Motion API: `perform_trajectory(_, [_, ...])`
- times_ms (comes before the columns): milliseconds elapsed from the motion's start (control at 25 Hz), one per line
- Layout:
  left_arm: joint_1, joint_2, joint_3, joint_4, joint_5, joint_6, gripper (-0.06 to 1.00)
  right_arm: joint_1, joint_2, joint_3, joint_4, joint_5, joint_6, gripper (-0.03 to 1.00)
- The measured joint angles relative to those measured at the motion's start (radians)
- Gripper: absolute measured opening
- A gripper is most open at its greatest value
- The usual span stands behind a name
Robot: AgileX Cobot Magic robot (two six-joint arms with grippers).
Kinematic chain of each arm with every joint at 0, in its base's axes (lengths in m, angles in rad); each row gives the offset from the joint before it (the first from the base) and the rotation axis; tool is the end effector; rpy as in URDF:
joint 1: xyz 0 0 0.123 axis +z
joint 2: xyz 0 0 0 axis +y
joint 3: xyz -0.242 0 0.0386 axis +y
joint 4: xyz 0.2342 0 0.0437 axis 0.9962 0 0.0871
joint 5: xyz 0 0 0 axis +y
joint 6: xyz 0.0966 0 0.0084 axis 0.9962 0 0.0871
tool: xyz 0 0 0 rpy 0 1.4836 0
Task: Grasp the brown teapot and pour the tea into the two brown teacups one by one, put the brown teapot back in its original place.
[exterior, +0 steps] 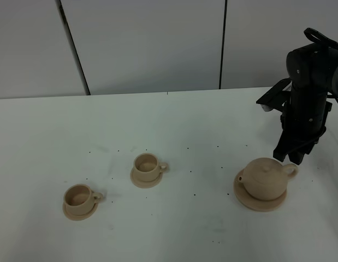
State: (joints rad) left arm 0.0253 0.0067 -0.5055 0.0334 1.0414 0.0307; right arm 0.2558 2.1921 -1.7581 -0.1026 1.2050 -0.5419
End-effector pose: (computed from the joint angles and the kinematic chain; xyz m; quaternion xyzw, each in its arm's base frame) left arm 0.0300 0.0036 0.2710 0.0018 0.8484 0.0315 0.5285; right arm 0.3942 0.0935 0.1420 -0.4043 0.9133 -0.0489 0.0025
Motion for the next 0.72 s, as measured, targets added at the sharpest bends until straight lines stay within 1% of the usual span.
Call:
perform_trajectory(200, [0.0, 0.0, 0.0, 0.0, 0.0, 0.0, 0.24, 0.0, 0.0, 0.0, 0.006, -0.038, -0.01, 0.33])
perform_trajectory(480, [0.0, 0.0, 0.0, 0.0, 0.0, 0.0, 0.24, 0.0, 0.034, 0.0, 0.038, -0.001, -0.011, 0.33])
perform_trajectory(720, [0.0, 0.0, 0.0, 0.0, 0.0, 0.0, 0.24, 0.0, 0.036, 0.0, 0.042, 0.005, 0.002, 0.33])
